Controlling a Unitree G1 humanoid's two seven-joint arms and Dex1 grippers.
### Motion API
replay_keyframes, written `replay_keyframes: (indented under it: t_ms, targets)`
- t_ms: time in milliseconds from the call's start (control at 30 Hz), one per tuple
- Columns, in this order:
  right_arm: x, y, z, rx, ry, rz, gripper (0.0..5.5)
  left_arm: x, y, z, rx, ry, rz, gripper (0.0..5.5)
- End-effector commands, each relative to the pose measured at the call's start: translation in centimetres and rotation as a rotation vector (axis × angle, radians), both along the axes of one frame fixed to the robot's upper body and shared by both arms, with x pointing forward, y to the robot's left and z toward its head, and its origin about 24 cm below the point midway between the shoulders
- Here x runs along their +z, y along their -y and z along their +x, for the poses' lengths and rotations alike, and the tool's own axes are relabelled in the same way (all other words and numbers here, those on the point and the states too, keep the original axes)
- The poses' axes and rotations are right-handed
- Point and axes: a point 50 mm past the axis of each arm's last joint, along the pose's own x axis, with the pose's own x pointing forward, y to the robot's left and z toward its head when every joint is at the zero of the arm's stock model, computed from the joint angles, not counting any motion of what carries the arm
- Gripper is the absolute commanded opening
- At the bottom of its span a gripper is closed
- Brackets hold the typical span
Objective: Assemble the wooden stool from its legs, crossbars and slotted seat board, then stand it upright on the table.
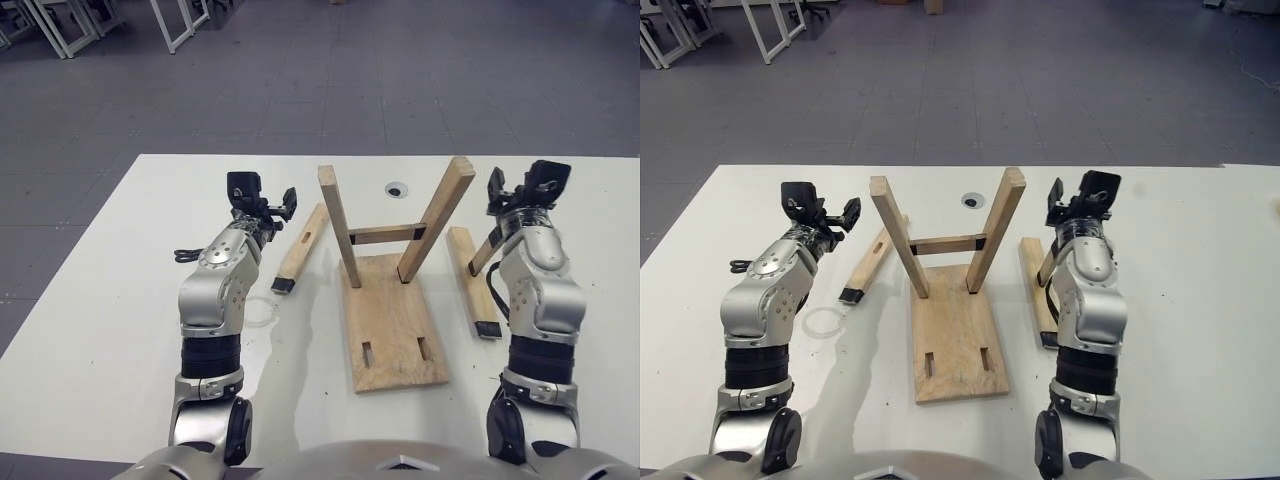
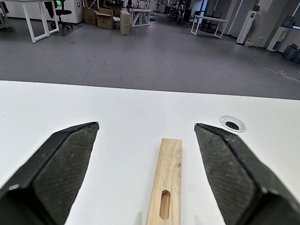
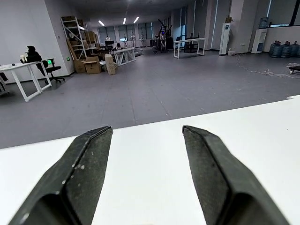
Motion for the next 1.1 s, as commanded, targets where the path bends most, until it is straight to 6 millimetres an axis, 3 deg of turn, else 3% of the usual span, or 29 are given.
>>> replay_keyframes:
  t_ms: [33, 100, 200, 300, 433, 533, 667, 767, 1100]
  targets:
    - [6.0, 0.8, -2.6, -0.029, 0.209, -0.058, 3.22, -0.3, -0.1, -0.6, 0.019, -0.010, 0.005, 3.80]
    - [4.5, 0.7, -4.3, -0.022, 0.133, -0.070, 3.52, -0.6, -0.1, -1.0, 0.023, -0.017, 0.002, 3.80]
    - [-2.9, 0.0, -8.9, 0.056, -0.185, -0.102, 4.04, -0.8, -0.3, -1.5, 0.037, -0.022, -0.001, 3.80]
    - [-7.0, -0.5, -13.5, 0.149, -0.393, -0.130, 4.64, -0.8, -0.4, -1.8, 0.046, -0.023, -0.001, 3.80]
    - [-12.0, 0.1, -15.7, 0.220, -0.654, -0.146, 5.46, -1.0, -0.1, -1.9, 0.037, -0.034, -0.001, 3.80]
    - [-15.4, 1.0, -16.3, 0.203, -0.886, -0.119, 5.46, -0.9, 0.0, -1.7, 0.027, -0.035, 0.002, 3.80]
    - [-16.9, 0.6, -14.3, 0.255, -0.971, -0.102, 5.46, -0.8, 0.0, -1.6, 0.020, -0.040, 0.004, 3.80]
    - [-16.7, 0.9, -11.9, 0.232, -0.946, -0.053, 4.89, -0.7, 0.3, -1.4, 0.009, -0.039, 0.007, 3.80]
    - [-15.9, 1.2, -11.8, 0.234, -0.952, -0.024, 2.91, -0.8, -0.1, -1.5, 0.019, -0.046, 0.011, 3.80]
